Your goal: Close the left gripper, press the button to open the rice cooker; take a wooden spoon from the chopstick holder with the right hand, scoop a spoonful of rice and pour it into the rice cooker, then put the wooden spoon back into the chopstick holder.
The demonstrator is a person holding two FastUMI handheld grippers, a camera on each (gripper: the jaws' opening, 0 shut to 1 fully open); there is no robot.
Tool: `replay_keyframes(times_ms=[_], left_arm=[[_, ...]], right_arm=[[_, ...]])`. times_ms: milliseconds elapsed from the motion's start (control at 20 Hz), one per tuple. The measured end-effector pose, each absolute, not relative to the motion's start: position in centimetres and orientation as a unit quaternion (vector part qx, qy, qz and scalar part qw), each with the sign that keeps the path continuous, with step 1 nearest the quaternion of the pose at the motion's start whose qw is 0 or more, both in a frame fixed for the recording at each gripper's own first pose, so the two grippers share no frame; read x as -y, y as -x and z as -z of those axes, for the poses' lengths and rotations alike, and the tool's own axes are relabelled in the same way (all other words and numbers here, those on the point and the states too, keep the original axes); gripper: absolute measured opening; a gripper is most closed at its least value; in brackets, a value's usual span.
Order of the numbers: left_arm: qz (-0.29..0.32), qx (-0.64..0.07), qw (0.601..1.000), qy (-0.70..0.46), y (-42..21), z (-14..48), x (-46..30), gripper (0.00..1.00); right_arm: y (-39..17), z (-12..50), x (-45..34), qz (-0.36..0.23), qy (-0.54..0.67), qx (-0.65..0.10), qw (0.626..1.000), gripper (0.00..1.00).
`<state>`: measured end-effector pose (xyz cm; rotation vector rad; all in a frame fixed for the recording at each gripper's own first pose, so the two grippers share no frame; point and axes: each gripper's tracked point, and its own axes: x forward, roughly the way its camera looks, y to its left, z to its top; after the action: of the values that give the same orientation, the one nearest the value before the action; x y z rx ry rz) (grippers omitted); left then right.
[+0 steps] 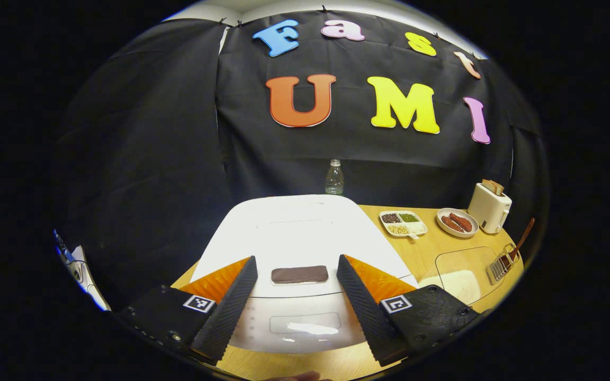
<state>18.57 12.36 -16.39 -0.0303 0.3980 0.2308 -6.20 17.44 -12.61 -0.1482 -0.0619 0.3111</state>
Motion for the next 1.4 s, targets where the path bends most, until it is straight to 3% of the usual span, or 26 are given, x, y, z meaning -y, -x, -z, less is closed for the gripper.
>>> replay_keyframes(times_ms=[300, 750, 900, 1400], left_arm=[[-0.109, -0.166, 0.98, 0.018, -18.5, 16.2, -12.6, 0.99], [-0.101, -0.134, 0.986, 0.016, -18.6, 15.4, -12.8, 0.97], [-0.065, -0.122, 0.99, 0.036, -18.3, 14.1, -11.4, 0.96], [-0.035, -0.072, 0.997, -0.001, -9.1, 5.7, -6.7, 0.93]], right_arm=[[6.0, 13.0, -21.2, -0.177, 0.078, 0.008, 0.981, 1.0], [6.7, 11.5, -22.5, -0.163, 0.089, 0.031, 0.982, 1.0], [5.9, 11.2, -21.9, -0.154, 0.068, 0.026, 0.985, 1.0], [2.7, 7.7, -20.7, -0.12, 0.025, 0.002, 0.992, 1.0]])
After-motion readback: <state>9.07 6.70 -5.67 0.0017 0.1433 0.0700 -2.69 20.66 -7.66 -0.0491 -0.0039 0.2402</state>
